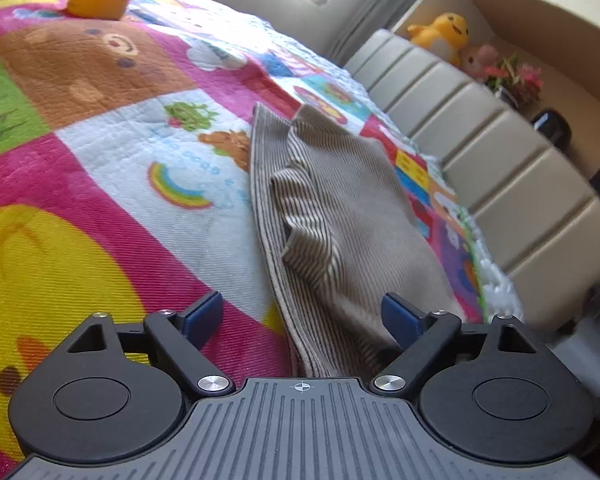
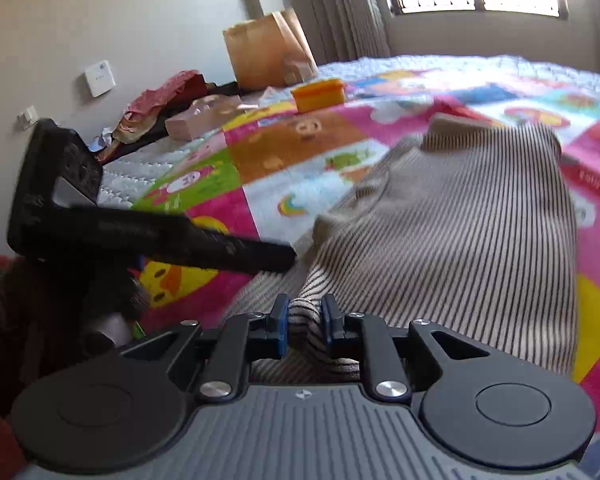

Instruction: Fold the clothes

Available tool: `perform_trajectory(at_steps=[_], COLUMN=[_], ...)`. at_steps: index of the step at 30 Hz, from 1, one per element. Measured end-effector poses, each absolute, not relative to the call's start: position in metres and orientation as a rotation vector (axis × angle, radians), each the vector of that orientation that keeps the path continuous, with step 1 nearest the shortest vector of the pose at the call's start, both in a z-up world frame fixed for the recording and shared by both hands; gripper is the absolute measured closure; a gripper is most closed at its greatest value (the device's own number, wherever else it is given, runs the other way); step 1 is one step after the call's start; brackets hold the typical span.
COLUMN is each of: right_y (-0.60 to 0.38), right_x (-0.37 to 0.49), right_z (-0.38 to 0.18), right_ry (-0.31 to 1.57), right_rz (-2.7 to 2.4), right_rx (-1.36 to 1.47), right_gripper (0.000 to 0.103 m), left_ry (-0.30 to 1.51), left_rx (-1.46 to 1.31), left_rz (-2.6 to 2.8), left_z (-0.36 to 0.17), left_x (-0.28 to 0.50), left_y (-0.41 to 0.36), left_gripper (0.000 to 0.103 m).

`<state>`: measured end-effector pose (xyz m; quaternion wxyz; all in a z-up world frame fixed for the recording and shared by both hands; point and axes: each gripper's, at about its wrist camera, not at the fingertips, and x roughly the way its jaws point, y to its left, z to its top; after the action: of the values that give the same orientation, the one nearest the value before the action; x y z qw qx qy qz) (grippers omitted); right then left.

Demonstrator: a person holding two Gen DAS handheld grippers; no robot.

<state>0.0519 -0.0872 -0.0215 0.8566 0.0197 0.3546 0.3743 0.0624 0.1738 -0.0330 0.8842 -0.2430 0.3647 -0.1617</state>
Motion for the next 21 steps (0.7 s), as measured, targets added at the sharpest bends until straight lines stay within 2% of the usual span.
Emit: perform_trajectory(at_steps=[2, 5, 8, 9, 10, 15, 19, 21], right_y=[-0.089, -0.092, -0.103, -0.107, -0.11, -0.117, -0.1, -0.091], right_x=[0.047, 0.045, 0.035, 0.03, 0.026, 0.008, -0.007, -0.012], right_z=[-0.029, -0.019, 0.0, 0.005, 0.007, -0.001, -0.025, -0.036], right_ry=[0.73, 0.697, 0.607, 0.57, 0.563, 0.576, 0.497, 0.455], right_rz=[0.795, 0.832, 0.816, 0.799, 0.801, 0.84, 0.834, 0.823], right_rx=[0.064, 0.056, -0.067, -0.132, -0.185, -0.41, -0.603, -0.696], right_gripper=[0.086, 0.079, 0.056, 0.042, 0.035, 0.031, 0.02, 0.019], left_ry=[0.745, 0.727, 0.704, 0.701, 0.701, 0.721, 0.732, 0.731], left_rx=[-0.494, -0.48, -0.364, -0.317, -0.276, -0.161, -0.125, -0.112], left_rz=[-0.312, -0.327, -0.339, -0.336, -0.331, -0.321, -0.325, -0.316], left_z=[-0.027, -0.018, -0.007, -0.005, -0.005, -0.008, -0.006, -0.003], left_x=[0.06, 0.058, 0.054, 0.054, 0.054, 0.058, 0.057, 0.056], left_y=[0.179, 0.178, 0.161, 0.155, 0.149, 0.133, 0.128, 0.128], left_gripper=[0.009, 0.008, 0.007, 0.006, 0.006, 0.005, 0.004, 0.004])
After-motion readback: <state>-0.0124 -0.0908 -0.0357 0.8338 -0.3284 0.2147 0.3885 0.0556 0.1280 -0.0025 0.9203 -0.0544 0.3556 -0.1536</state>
